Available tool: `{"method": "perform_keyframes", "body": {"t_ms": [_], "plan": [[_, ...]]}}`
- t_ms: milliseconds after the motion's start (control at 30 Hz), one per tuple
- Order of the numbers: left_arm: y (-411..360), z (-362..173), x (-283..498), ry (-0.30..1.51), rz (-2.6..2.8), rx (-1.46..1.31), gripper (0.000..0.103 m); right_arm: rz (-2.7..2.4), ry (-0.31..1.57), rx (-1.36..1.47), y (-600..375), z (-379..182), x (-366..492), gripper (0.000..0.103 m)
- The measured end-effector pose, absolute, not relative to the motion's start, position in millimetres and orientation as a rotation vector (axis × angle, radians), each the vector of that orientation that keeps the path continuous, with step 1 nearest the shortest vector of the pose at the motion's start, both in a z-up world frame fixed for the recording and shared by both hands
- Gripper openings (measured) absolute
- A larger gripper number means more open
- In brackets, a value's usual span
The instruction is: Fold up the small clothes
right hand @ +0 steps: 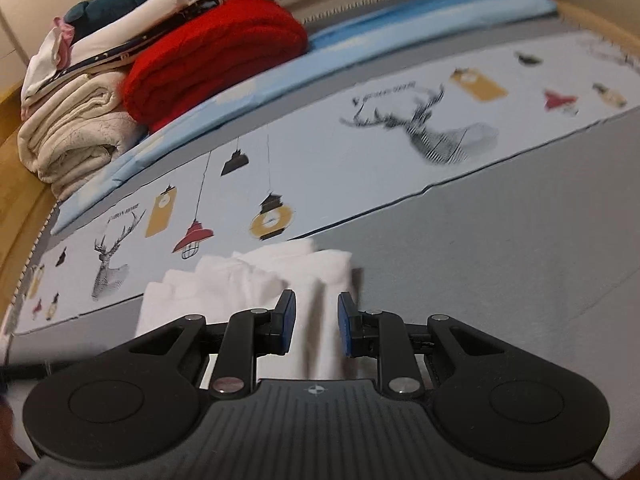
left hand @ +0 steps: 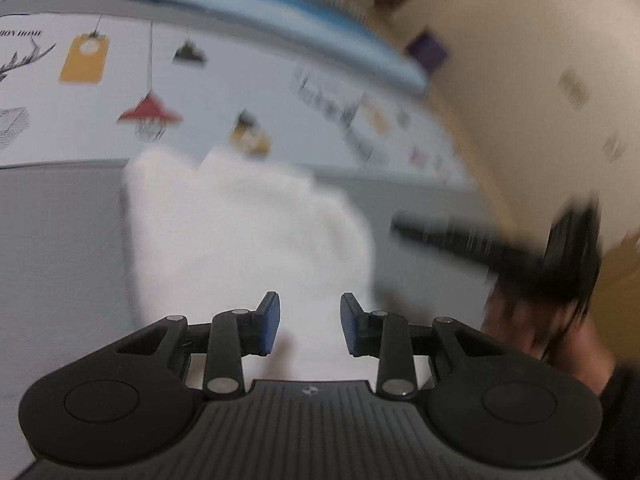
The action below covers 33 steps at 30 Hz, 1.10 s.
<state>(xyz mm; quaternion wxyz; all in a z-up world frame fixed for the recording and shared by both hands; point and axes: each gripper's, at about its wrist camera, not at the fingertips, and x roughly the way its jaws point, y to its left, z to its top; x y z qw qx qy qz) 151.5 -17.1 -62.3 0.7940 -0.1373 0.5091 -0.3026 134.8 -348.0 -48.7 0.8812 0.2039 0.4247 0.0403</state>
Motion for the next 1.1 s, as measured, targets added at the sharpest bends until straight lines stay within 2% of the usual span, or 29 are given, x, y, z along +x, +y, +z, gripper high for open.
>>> {"method": "perform_keyframes", "body": {"t_ms": [100,233,267,300,333,467,500,567,667,767,800,833,1033,1100], "plan": [[-21,-77,135,1.116,-0.717,-0.182,0.036,0.103,0.945,0.471,-336,-63,153,0.029],[-26,-95,128,1.161,-0.704,-0.063,0.036,0.043,1.044,0.455,-319,-85,172,0.029],[-27,-96,126,1.156,-0.717,-0.058,0.036,0.037,1.033,0.454,-315,-84,173,0.026],[-29,-97,127,1.154,-0.728,-0.062,0.036,0.043,1.009,0.453,-313,-82,173,0.013],[-30,-99,128,1.155,-0.737,-0.066,0.036,0.053,0.979,0.45,-311,-77,173,0.006],[-39,-111,125,1.188,-0.764,0.005,0.036,0.047,0.738,0.493,-323,-47,160,0.004],[-41,-114,124,1.209,-0.762,0.036,0.036,0.019,0.738,0.482,-327,-47,162,0.004],[-50,-126,121,1.241,-0.752,0.109,0.036,-0.056,0.873,0.398,-328,-65,172,0.004],[-57,-128,116,1.236,-0.782,0.148,0.036,-0.086,0.978,0.36,-326,-82,178,0.007],[-52,-123,117,1.221,-0.785,0.122,0.036,-0.098,0.921,0.353,-328,-70,170,0.023],[-49,-121,120,1.212,-0.776,0.108,0.036,-0.071,0.918,0.373,-330,-68,165,0.033],[-43,-118,122,1.199,-0.761,0.087,0.036,-0.04,0.931,0.39,-332,-68,162,0.038],[-18,-104,142,1.107,-0.629,-0.081,0.036,0.183,1.115,0.417,-338,-78,127,0.039],[-21,-100,154,1.08,-0.561,-0.126,0.043,0.25,1.174,0.395,-335,-83,116,0.039]]}}
